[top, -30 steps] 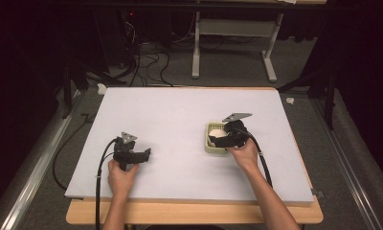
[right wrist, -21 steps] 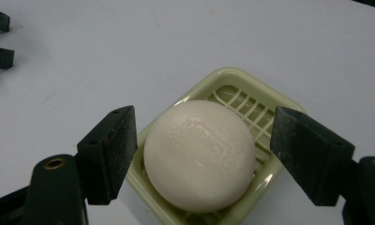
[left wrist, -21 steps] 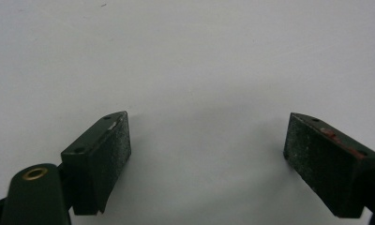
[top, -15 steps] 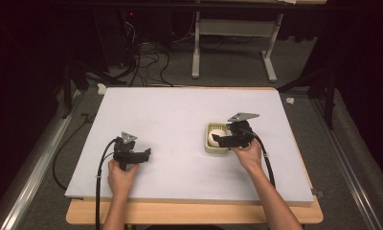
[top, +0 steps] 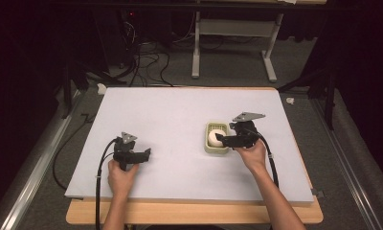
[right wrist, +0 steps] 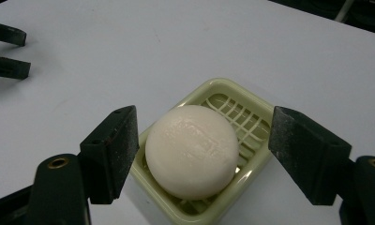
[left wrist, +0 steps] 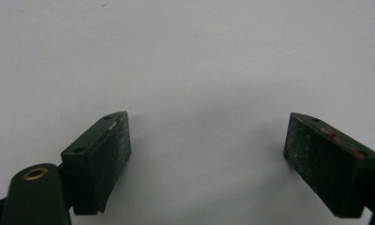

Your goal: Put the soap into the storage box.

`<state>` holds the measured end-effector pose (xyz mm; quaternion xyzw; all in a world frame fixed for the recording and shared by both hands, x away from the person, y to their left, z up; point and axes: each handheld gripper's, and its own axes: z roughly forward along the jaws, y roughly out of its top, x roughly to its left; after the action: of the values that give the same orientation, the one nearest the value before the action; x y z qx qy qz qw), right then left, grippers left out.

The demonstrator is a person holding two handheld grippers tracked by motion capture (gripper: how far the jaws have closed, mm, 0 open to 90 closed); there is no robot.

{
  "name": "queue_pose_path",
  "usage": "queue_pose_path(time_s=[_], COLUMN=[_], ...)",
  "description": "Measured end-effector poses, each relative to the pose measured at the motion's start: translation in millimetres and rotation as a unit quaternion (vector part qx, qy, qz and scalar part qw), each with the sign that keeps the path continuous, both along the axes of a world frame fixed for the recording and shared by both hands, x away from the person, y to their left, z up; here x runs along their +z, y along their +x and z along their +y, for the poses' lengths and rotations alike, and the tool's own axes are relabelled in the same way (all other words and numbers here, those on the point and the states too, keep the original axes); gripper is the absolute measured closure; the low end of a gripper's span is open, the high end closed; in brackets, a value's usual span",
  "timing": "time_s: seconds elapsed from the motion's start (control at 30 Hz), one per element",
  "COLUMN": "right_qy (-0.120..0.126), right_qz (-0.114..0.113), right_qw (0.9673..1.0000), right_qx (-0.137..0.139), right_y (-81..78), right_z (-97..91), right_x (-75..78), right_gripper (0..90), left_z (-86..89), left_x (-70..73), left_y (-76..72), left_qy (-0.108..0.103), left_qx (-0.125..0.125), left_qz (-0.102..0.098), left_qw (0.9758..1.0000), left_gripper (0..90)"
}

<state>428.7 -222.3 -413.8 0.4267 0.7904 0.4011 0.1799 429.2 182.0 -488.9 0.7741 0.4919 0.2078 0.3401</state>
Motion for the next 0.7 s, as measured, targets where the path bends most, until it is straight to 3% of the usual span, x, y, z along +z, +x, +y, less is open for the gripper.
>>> queue_pose_path(time_s=[0.7], right_qy=[0.009], right_qz=[-0.015], right_qw=[0.9998], right_qx=[-0.011], right_y=[-9.1], right_z=[-24.0], right_x=[10.0], right_gripper=[25.6], left_z=[-0.1], left_x=[0.0], left_y=[-0.1], left_qy=[0.000], left_qx=[0.000], left_qz=[0.000], left_qw=[1.0000], left_gripper=[15.6])
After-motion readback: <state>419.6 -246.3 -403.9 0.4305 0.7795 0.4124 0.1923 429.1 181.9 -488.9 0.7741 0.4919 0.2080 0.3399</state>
